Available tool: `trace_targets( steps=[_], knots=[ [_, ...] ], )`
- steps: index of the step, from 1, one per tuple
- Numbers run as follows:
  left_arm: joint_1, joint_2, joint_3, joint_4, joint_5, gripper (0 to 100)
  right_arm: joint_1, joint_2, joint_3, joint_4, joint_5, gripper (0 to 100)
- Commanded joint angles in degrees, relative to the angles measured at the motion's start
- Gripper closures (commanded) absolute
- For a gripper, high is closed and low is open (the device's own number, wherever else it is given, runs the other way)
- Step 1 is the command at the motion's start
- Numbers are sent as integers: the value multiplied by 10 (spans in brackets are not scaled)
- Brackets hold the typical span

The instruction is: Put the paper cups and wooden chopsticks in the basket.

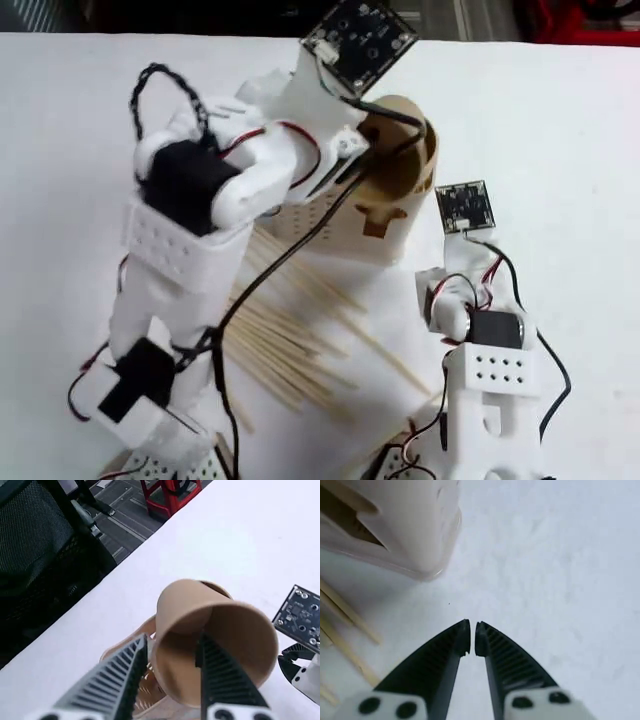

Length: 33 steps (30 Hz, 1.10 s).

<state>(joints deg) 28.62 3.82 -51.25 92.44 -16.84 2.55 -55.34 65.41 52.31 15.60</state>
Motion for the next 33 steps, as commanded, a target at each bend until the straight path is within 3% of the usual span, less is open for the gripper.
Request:
trace_targets(
  steps=[1, 11, 20, 26, 33],
  knots=[
    [2, 20, -19, -53, 5, 828, 7, -10, -4, -7, -4, 961],
    [3, 68, -24, -100, 5, 828, 7, -10, -4, -7, -4, 961],
    [-4, -42, -24, 32, 1, 830, 7, -11, -7, -4, -1, 961],
    [-76, -109, -18, 98, 4, 830, 11, -11, -40, 25, 2, 961],
    [-167, -230, 96, 98, 1, 828, 53, -11, -149, 113, 12, 961]
  ],
)
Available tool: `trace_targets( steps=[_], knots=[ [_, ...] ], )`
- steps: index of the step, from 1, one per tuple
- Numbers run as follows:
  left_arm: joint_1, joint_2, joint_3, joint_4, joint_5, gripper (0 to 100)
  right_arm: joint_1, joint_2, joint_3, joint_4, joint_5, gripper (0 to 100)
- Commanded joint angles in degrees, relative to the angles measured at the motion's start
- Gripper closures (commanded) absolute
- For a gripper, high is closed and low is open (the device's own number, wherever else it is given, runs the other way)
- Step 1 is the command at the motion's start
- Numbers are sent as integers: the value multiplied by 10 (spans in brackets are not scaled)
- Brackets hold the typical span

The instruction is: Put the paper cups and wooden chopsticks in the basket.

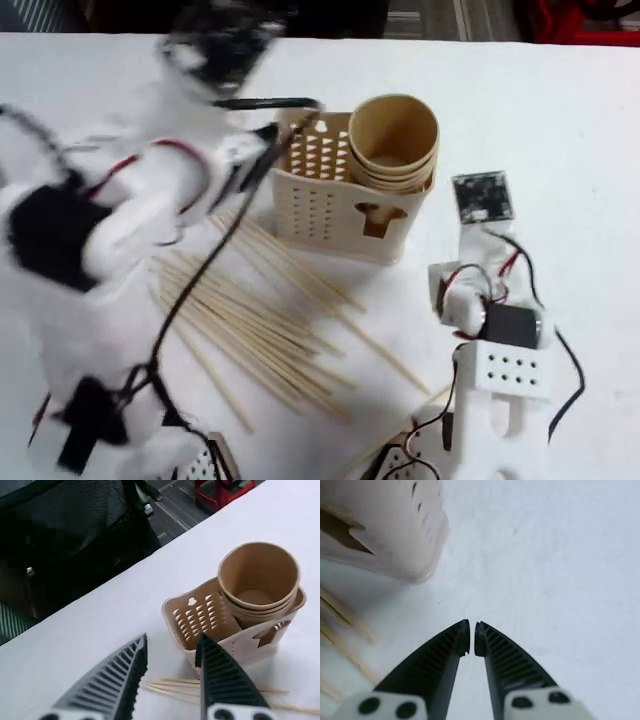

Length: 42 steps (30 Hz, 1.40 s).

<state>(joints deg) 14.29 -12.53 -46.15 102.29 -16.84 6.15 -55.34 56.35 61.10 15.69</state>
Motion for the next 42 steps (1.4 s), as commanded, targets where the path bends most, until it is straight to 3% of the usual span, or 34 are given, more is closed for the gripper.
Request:
trace_targets(
  steps=[1, 8, 15, 20, 26, 30, 35, 42],
  knots=[
    [-28, -88, 71, 0, -2, 828, 21, -11, -72, 37, 25, 961],
    [-75, -205, 294, -1, -30, 828, 58, -11, -113, 83, 45, 960],
    [-153, -223, 466, -4, -31, 827, 80, -11, -115, 83, 49, 960],
    [-237, -233, 546, -17, -32, 827, 77, -17, -144, 106, 50, 960],
    [-373, -277, 670, -109, -32, 827, 69, -35, -302, 213, 84, 960],
    [-447, -311, 783, -187, -31, 827, 11, -14, -417, 288, 98, 960],
    [-513, -350, 926, -295, -31, 827, -128, 54, -506, 362, 95, 960],
    [-554, -406, 1068, -395, -26, 827, -313, 124, -528, 371, 95, 960]
  ],
)
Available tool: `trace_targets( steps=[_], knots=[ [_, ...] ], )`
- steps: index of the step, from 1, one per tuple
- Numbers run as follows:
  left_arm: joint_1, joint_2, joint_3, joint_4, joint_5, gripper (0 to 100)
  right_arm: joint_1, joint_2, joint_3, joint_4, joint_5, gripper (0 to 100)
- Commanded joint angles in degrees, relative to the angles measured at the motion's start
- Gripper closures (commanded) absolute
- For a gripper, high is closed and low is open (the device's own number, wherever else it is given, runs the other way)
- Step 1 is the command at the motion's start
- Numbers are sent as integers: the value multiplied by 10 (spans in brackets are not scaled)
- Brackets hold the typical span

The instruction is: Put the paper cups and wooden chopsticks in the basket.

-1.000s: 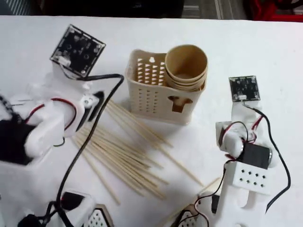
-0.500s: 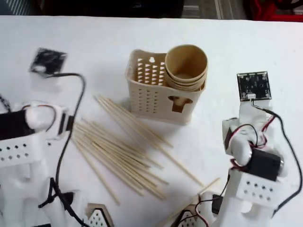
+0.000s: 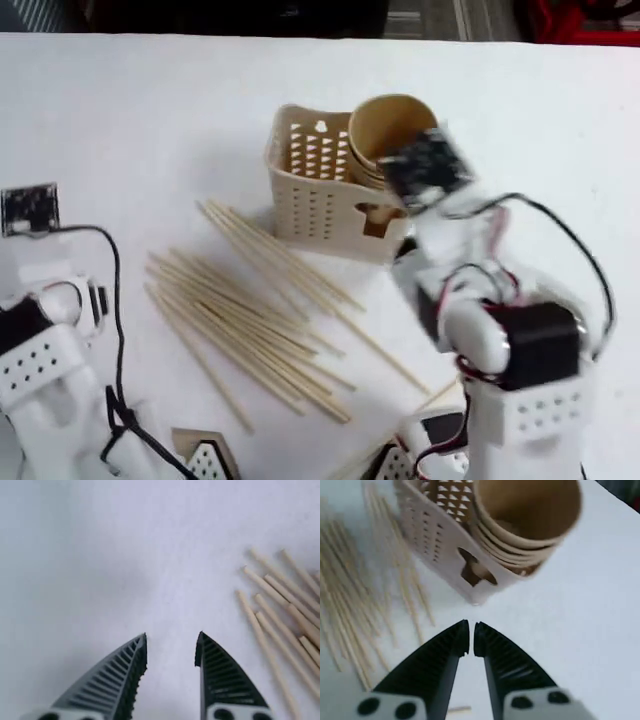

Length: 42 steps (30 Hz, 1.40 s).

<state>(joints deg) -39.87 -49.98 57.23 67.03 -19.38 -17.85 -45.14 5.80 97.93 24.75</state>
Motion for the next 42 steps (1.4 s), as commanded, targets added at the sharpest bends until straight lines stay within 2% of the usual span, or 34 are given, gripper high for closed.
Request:
trace_targets(
  steps=[1, 5, 7, 10, 14, 23, 29, 42],
  knots=[
    [-13, -37, 52, -54, -1, 827, -100, 34, -23, 2, 4, 959],
    [-13, -59, 106, -96, 0, 827, -196, 84, -23, 1, 3, 952],
    [-13, -68, 120, -105, 18, 827, -233, 116, -23, 1, -12, 912],
    [-14, -81, 124, -106, 34, 827, -279, 167, -23, -10, -39, 863],
    [-14, -88, 125, -106, 34, 827, -320, 228, -22, -56, -41, 862],
    [-14, -89, 151, -142, 34, 827, -332, 366, -20, -167, -40, 861],
    [-14, -89, 152, -142, 34, 827, -356, 468, -20, -240, -41, 861],
    [-14, -89, 152, -142, 33, 827, -355, 641, -23, -357, -37, 864]
  ],
)
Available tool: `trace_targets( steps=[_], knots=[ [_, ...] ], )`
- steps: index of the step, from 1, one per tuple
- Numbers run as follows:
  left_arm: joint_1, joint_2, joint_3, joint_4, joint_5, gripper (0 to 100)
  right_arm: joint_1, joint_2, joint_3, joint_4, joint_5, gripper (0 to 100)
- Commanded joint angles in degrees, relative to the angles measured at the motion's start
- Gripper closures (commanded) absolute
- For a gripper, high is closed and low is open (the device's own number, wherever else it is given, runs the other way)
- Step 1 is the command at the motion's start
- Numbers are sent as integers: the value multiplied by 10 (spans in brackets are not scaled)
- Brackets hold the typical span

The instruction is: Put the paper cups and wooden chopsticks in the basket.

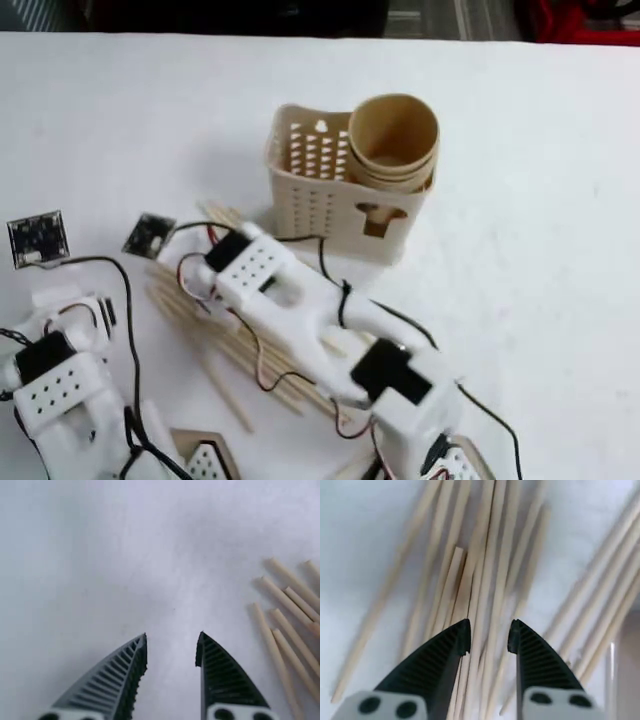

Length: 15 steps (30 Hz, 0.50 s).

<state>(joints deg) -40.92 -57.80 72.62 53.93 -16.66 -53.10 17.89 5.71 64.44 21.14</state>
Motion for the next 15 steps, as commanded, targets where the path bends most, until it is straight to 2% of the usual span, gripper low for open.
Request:
trace_targets(
  steps=[1, 9, 13, 15],
  knots=[
    [-3, -11, -2, -11, 6, 827, -2, 22, -22, -30, -1, 864],
    [-3, -11, -2, -11, 5, 828, 16, 87, -46, -38, -1, 871],
    [-3, -11, -1, -11, 4, 828, 19, 107, -74, -10, -1, 967],
    [-3, -11, -1, -11, 4, 828, 19, 111, -80, 1, -1, 981]
  ],
)
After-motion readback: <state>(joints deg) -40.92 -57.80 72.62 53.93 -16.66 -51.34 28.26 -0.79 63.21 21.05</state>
